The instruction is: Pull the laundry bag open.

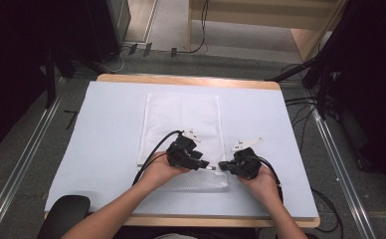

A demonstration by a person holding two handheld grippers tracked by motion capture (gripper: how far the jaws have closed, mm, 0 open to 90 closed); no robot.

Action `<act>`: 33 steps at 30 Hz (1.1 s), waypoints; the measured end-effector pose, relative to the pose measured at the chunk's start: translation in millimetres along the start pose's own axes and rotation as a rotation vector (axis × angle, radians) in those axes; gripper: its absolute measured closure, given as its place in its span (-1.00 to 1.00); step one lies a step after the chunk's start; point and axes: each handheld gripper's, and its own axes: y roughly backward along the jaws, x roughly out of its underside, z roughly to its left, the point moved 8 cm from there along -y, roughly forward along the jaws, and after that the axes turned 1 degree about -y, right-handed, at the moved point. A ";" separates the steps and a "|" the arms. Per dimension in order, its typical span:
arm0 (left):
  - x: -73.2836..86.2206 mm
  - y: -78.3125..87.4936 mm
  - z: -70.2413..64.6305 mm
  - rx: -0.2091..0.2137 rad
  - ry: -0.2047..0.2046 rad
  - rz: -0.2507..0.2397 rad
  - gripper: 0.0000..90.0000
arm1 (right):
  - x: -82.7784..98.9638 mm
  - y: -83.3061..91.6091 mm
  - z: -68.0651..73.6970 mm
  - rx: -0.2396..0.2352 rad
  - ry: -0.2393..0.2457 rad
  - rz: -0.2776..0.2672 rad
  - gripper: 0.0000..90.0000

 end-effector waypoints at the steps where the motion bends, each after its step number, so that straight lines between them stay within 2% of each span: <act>1: -0.5 -0.9 -1.6 0.004 -0.007 -0.006 0.38 | 0.0 -0.1 0.0 0.002 0.001 -0.001 1.00; 2: -0.6 -1.2 -2.8 0.010 -0.012 -0.005 0.56 | -0.1 -0.2 -0.1 0.005 0.005 -0.003 1.00; 3: -0.5 -2.3 -3.8 0.013 -0.012 -0.004 0.56 | -0.1 -0.2 -0.1 0.005 0.005 -0.003 1.00; 4: -0.1 -3.7 -4.3 0.013 -0.014 0.001 0.67 | -0.1 -0.1 0.0 0.002 0.001 -0.001 1.00; 6: 1.6 -7.0 -4.5 0.014 -0.015 0.014 0.72 | -0.1 -0.1 0.1 0.001 -0.001 0.001 1.00; 9: 3.5 -11.7 -4.2 0.020 0.008 0.021 0.76 | -0.1 -0.1 0.1 0.005 0.005 0.002 1.00; 21: 6.1 -24.4 -9.0 0.044 0.012 0.044 0.77 | 0.3 0.1 1.0 0.015 0.007 -0.003 1.00; 25: 7.2 -27.3 -10.3 0.072 0.030 0.044 0.77 | 0.7 0.3 1.2 0.017 0.009 -0.002 1.00; 33: 8.4 -30.4 -10.8 0.081 0.021 0.042 0.90 | 0.9 0.3 1.6 0.023 0.018 -0.007 1.00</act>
